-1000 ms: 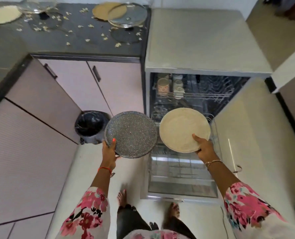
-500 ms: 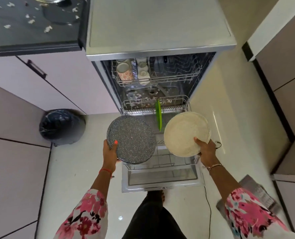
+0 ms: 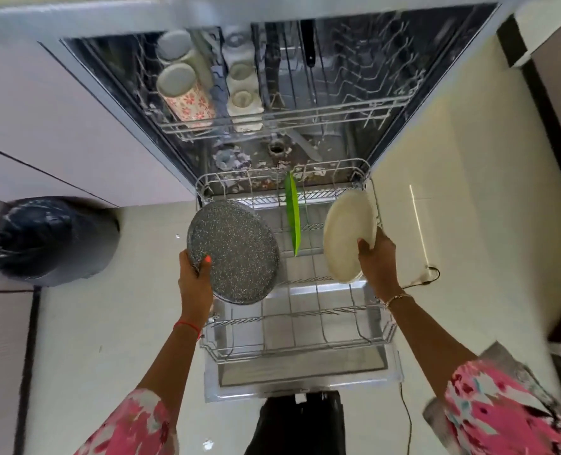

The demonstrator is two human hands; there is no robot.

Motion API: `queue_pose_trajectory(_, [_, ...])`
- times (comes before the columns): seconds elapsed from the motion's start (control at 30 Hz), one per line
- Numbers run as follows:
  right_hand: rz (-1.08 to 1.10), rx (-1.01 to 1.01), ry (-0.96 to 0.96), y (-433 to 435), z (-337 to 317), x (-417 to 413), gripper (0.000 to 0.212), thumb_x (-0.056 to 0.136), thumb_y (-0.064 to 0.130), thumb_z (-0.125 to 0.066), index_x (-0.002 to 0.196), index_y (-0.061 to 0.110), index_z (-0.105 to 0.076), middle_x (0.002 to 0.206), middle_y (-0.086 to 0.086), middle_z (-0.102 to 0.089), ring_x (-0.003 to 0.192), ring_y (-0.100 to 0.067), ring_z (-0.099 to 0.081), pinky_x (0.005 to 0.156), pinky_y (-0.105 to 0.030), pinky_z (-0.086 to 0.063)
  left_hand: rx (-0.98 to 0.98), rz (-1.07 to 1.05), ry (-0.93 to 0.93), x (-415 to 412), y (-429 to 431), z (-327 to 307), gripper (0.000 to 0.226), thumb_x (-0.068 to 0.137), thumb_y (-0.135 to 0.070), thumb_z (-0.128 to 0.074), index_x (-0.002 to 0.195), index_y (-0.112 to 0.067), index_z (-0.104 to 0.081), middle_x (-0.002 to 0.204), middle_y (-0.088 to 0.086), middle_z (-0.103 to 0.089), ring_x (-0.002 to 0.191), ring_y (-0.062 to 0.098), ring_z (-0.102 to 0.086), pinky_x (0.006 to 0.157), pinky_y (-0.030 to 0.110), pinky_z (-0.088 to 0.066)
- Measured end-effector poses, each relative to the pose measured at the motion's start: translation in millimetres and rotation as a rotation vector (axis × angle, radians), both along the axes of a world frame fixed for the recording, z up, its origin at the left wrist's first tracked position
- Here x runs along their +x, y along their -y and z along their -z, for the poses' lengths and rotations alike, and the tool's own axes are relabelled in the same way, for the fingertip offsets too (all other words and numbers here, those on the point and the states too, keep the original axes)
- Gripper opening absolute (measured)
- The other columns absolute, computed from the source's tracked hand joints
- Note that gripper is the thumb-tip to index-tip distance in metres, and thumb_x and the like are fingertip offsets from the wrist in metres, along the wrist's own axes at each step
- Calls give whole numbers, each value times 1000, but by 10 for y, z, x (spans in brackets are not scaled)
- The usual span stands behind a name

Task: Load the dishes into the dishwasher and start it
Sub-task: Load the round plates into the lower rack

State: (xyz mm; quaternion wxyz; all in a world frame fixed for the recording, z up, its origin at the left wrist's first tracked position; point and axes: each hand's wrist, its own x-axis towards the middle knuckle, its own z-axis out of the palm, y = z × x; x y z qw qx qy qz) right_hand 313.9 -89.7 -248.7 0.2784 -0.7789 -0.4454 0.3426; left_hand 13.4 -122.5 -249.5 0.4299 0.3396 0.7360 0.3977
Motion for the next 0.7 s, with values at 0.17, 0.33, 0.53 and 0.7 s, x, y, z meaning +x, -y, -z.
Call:
queue_pose_trajectory(0.17, [-158,22,93,-475,539,-73,34,91,-1,-45,124,-8,-46,99,-18,-59,85,-25,-55,68,-27,-43,42,15,-149,74,-221,474,25,94,-10,-50,117,0,-43,102,6,-55,85,20,-51,73,28,-41])
queue_pose_trajectory(0.33, [-218,-10,138,-839,954,-172,34,93,5,-43,124,-8,-45,106,-26,-59,94,-37,-59,76,-40,-52,55,12,-147,85,-281,751,36,88,-22,-53,117,-1,-44,98,3,-57,78,13,-54,69,24,-43])
queue_pose_trajectory(0.53, [-259,-17,207,-1149,1165,-318,32,90,-1,-38,120,-10,-46,100,-29,-61,87,-40,-61,73,-49,-53,31,-21,-134,82,-320,946,31,91,-17,-53,118,-2,-45,101,4,-58,80,15,-53,74,26,-43])
queue_pose_trajectory(0.7, [-303,-74,261,-1311,1274,-374,31,92,2,-42,120,-11,-45,107,-29,-60,100,-42,-57,84,-44,-48,30,-5,-154,55,-340,977,28,93,-13,-52,118,-2,-44,102,4,-57,82,16,-53,73,26,-44])
